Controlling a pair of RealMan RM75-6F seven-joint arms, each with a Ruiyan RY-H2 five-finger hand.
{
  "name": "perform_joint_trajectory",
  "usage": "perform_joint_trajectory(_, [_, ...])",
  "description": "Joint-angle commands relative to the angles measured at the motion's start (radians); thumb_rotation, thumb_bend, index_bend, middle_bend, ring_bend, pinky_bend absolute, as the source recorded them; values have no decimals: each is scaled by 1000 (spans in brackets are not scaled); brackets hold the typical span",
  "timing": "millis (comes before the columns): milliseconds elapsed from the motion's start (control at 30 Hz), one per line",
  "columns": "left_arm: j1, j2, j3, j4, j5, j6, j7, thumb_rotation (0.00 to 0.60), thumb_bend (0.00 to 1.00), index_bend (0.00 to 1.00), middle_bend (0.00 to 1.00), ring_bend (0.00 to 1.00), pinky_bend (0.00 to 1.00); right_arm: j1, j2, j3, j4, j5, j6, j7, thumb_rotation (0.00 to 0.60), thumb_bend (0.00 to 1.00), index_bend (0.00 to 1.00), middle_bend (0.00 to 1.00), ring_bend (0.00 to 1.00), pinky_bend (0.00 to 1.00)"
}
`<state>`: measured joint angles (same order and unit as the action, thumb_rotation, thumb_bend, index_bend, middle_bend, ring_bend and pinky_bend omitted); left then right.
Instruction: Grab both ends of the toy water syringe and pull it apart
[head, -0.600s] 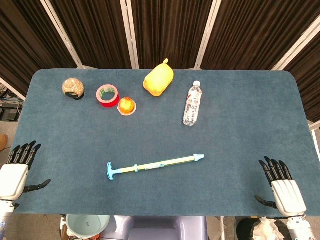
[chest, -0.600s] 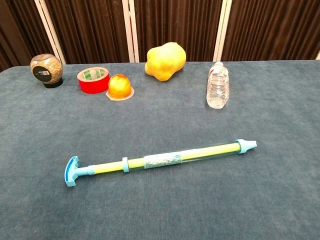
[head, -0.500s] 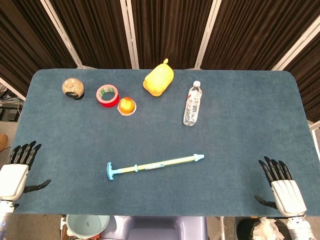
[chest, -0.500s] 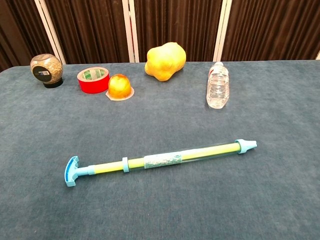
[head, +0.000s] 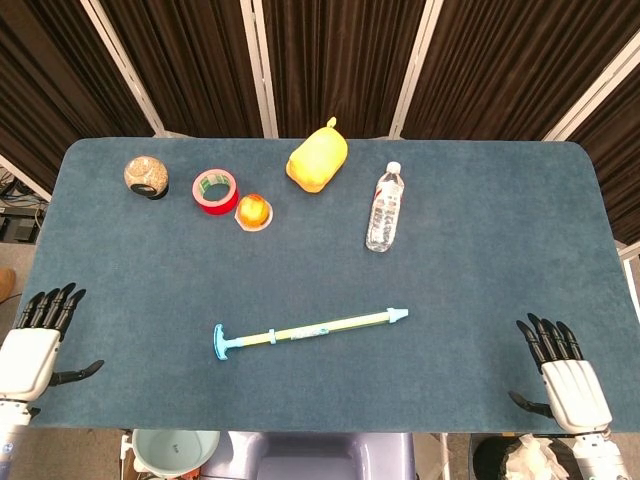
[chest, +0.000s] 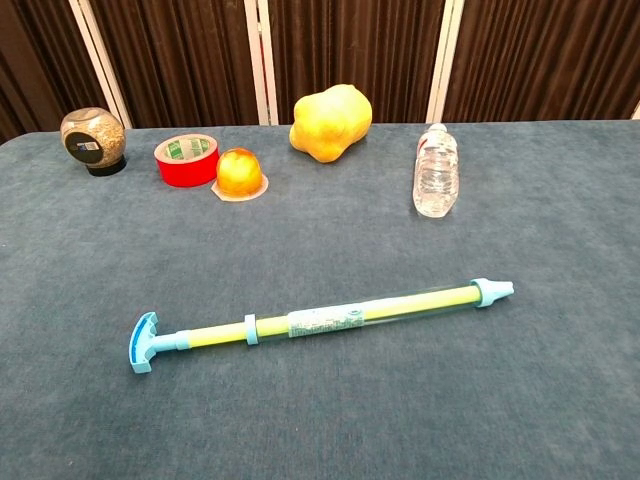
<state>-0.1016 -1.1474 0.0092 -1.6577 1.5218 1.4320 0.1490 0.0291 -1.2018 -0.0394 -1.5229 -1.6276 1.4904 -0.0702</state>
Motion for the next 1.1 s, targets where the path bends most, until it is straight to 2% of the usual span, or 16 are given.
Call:
perform_joint_trajectory(33, [-4, 2, 7, -5, 15, -3, 5, 600, 14, 0, 0, 0, 12, -1, 1, 2, -1, 1, 3, 3, 600, 148, 33, 0, 0, 0])
perform_joint_trajectory(200, [-36, -3, 18, -61, 72, -33, 40, 600, 16, 16, 0, 0, 29, -2, 7, 2, -3, 2, 6, 12, 600, 149, 34, 0, 0, 0])
perform_joint_trajectory(333, [-66, -18, 15, -158, 60, -89, 98, 600, 55, 113, 9, 0, 56, -2, 8, 0, -5, -2, 8, 14, 600, 148, 34, 0, 0, 0])
perform_joint_trajectory(500, [-102, -69, 4, -256, 11, -158, 228, 600, 63, 201, 25, 0, 66, -2, 8, 0, -5, -1, 5, 14, 600, 149, 33, 0, 0, 0])
perform_joint_trajectory(667, [-137, -163, -24, -299, -86, -210, 404, 600, 118, 260, 29, 0, 71, 0, 11, 1, -6, 1, 2, 21, 600, 148, 34, 0, 0, 0])
perform_joint_trajectory(833, [-193, -294, -84, -277, -245, -231, 608, 600, 130, 292, 42, 0, 74, 1, 15, -1, -8, 0, 0, 28, 600, 149, 33, 0, 0, 0])
perform_joint_trajectory(1100, [-279, -441, -139, -229, -417, -231, 769, 600, 151, 319, 47, 0, 74, 2, 16, -2, -10, 0, -3, 28, 600, 148, 34, 0, 0, 0])
